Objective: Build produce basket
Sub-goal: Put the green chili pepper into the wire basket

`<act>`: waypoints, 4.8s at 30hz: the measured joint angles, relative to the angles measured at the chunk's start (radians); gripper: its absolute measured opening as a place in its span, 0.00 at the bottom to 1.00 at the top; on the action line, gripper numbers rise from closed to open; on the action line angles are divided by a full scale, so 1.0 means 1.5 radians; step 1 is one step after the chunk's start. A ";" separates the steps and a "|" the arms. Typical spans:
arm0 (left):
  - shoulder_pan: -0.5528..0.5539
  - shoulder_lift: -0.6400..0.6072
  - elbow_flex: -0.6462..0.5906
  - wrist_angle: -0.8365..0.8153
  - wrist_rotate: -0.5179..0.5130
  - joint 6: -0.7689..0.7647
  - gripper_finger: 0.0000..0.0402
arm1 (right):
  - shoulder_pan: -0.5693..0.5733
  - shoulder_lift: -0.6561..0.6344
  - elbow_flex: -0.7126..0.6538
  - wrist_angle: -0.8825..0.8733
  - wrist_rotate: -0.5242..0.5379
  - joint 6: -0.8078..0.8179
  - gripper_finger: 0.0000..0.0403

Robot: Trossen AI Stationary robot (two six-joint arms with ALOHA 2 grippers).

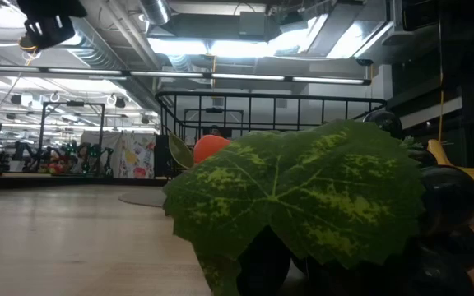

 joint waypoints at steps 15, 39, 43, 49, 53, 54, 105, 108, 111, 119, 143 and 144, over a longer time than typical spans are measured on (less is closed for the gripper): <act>-0.118 0.260 0.046 0.161 0.227 -0.111 0.19 | 0.000 0.000 0.000 0.001 -0.012 0.020 0.35; -0.327 0.582 0.203 -0.224 0.548 -0.616 0.00 | 0.000 0.000 0.000 0.061 -0.011 0.022 0.35; -0.338 0.608 0.203 -0.278 0.541 -0.625 0.00 | 0.000 0.000 0.000 0.061 -0.011 0.022 0.35; -0.326 0.644 0.202 -0.387 0.426 -0.547 0.00 | 0.000 0.000 0.000 0.060 -0.010 0.019 0.35; -0.279 0.644 0.202 -0.373 0.201 -0.480 0.00 | 0.000 0.000 0.000 0.060 0.009 0.019 0.35; -0.263 0.643 0.202 -0.369 0.149 -0.465 0.00 | 0.000 0.000 0.000 0.060 0.017 0.018 0.35; -0.312 0.645 0.278 -0.201 0.335 -0.607 0.00 | 0.000 0.000 0.000 0.060 0.024 0.019 0.35; -0.345 0.645 0.278 -0.115 0.307 -0.612 0.00 | 0.000 0.000 0.000 0.060 0.024 0.019 0.35; -0.384 0.653 0.279 -0.091 0.242 -0.647 0.00 | 0.000 0.000 0.000 0.060 0.024 0.019 0.35; -0.430 0.693 0.278 -0.100 0.211 -0.640 0.00 | 0.000 0.000 0.000 0.060 0.024 0.019 0.35; -0.409 0.695 0.278 -0.129 0.085 -0.507 0.29 | 0.000 0.000 0.000 0.060 0.024 0.017 0.35; -0.407 0.695 0.278 -0.128 0.083 -0.494 0.30 | 0.000 0.000 0.000 0.060 0.024 0.017 0.35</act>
